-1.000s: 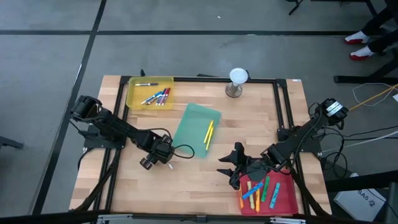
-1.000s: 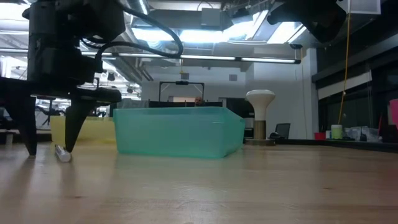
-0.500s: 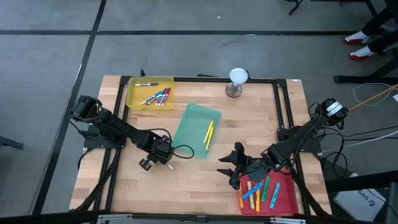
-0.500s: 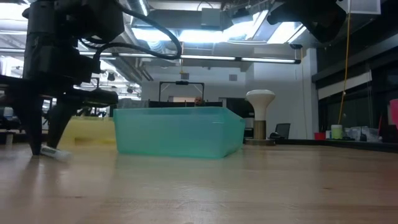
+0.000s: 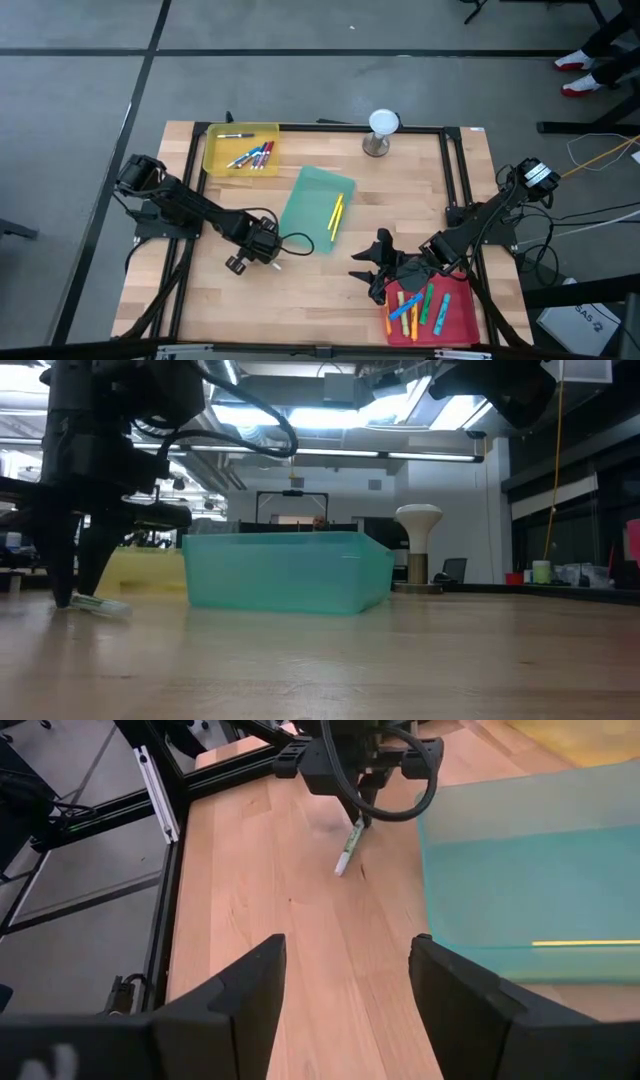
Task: Pick & Place Markers
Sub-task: Put the green marker pen into the yellow bin
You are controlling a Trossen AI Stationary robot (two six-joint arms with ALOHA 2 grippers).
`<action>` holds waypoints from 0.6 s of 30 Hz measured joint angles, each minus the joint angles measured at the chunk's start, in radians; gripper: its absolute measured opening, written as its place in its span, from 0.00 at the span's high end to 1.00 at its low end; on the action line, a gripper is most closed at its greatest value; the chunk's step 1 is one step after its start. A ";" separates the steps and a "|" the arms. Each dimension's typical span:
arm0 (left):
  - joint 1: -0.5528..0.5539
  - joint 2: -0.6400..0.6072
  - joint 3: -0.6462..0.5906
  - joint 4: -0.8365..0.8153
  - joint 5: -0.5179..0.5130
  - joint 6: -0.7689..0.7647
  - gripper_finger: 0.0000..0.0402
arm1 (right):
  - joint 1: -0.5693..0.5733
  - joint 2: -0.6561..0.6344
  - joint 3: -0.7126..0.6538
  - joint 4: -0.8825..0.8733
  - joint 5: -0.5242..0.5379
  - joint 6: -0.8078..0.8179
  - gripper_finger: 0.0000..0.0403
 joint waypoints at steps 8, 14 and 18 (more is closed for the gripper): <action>0.000 0.000 0.075 -0.100 -0.008 0.000 0.93 | 0.000 0.000 0.000 0.000 0.000 0.000 0.48; 0.000 -0.002 0.153 -0.216 -0.004 0.000 0.93 | 0.000 0.000 0.000 0.000 0.001 0.000 0.48; 0.000 -0.002 0.221 -0.305 -0.038 -0.010 0.93 | 0.000 0.000 0.000 0.000 0.004 0.001 0.48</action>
